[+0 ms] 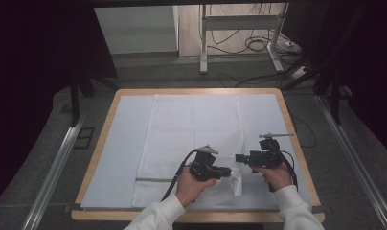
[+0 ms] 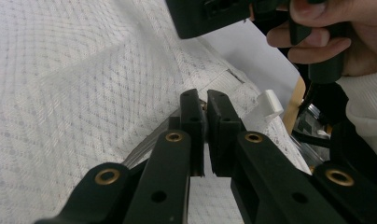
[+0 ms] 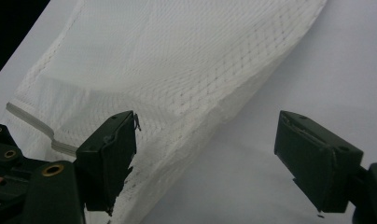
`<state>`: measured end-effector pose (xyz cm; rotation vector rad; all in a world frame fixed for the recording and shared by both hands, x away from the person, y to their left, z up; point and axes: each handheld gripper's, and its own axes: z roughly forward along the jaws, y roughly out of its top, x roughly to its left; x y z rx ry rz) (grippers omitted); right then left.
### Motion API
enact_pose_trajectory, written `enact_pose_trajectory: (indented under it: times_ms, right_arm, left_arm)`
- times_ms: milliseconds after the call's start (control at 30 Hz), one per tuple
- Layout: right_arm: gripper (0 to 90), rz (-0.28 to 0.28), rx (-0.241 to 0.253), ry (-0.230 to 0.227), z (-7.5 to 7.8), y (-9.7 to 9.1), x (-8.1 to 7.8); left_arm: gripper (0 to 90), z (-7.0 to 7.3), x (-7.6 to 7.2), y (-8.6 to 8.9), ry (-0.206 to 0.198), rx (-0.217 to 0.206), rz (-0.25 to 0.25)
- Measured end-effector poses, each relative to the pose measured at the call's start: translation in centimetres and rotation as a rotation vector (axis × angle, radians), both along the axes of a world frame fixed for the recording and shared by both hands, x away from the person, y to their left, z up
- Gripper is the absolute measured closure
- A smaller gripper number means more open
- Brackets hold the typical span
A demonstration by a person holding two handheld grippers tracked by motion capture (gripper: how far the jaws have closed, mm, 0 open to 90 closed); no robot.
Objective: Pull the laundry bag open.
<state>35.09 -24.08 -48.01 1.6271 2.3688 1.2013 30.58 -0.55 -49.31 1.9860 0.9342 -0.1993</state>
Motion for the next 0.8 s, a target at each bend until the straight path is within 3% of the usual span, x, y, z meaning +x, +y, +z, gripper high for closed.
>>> enact_pose_trajectory:
  times_ms: [433, 633, 800]
  right_arm:
    - [25.3, 0.040, 0.025, 0.078, -2.0, 1.8, 0.3]
    - [38.4, 0.058, 0.059, 0.109, -2.5, 2.2, 0.5]
    - [52.1, 0.107, 0.038, 0.123, -2.7, 2.6, 0.4]
  left_arm:
    - [86.1, -0.2, -0.1, -0.1, 0.002, 0.005, -0.006]
    - [86.1, -0.3, 0.0, -0.2, 0.006, 0.006, -0.008]
    - [86.1, -0.6, -0.1, -0.4, 0.011, 0.011, -0.008]
